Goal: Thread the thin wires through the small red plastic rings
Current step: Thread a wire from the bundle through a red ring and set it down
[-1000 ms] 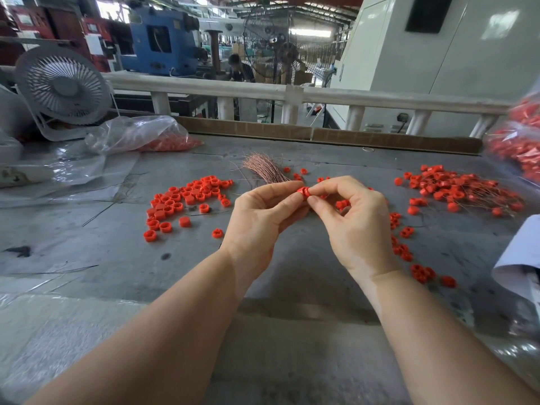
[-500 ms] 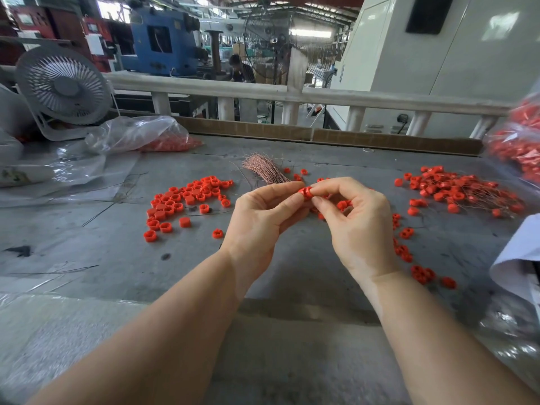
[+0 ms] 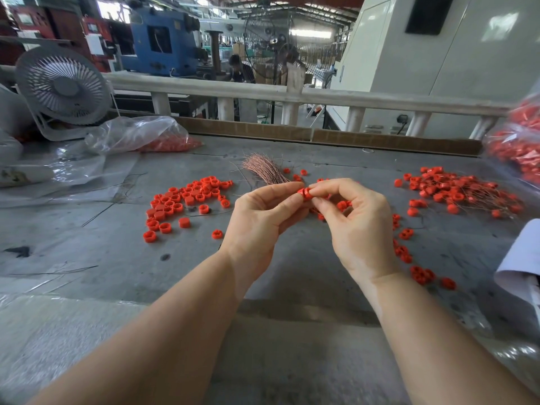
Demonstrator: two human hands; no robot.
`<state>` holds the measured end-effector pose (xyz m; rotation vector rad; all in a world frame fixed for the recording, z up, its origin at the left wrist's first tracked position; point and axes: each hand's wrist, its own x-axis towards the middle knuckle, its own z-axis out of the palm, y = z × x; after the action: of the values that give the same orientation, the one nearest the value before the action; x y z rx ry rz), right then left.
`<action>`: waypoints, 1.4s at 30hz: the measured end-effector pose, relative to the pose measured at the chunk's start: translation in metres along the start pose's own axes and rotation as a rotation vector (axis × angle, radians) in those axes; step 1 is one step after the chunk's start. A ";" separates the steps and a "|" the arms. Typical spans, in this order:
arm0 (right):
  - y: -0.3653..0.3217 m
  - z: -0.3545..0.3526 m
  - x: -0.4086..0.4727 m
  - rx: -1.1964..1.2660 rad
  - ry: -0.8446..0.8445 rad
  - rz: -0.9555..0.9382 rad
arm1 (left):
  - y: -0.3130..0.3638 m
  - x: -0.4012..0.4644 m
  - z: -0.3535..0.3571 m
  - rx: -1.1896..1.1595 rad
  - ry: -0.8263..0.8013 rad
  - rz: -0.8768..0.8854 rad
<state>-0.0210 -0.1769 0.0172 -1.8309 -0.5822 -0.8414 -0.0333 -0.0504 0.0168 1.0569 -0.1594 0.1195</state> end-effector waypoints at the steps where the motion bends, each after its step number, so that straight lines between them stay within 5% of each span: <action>1: 0.000 0.000 0.000 0.000 -0.002 -0.003 | 0.000 0.000 0.000 0.003 -0.001 0.000; 42: -0.002 -0.001 0.000 0.076 -0.039 0.073 | 0.000 -0.001 0.001 0.021 0.006 0.007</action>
<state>-0.0226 -0.1770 0.0191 -1.7917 -0.5614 -0.7266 -0.0342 -0.0511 0.0169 1.0771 -0.1566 0.1311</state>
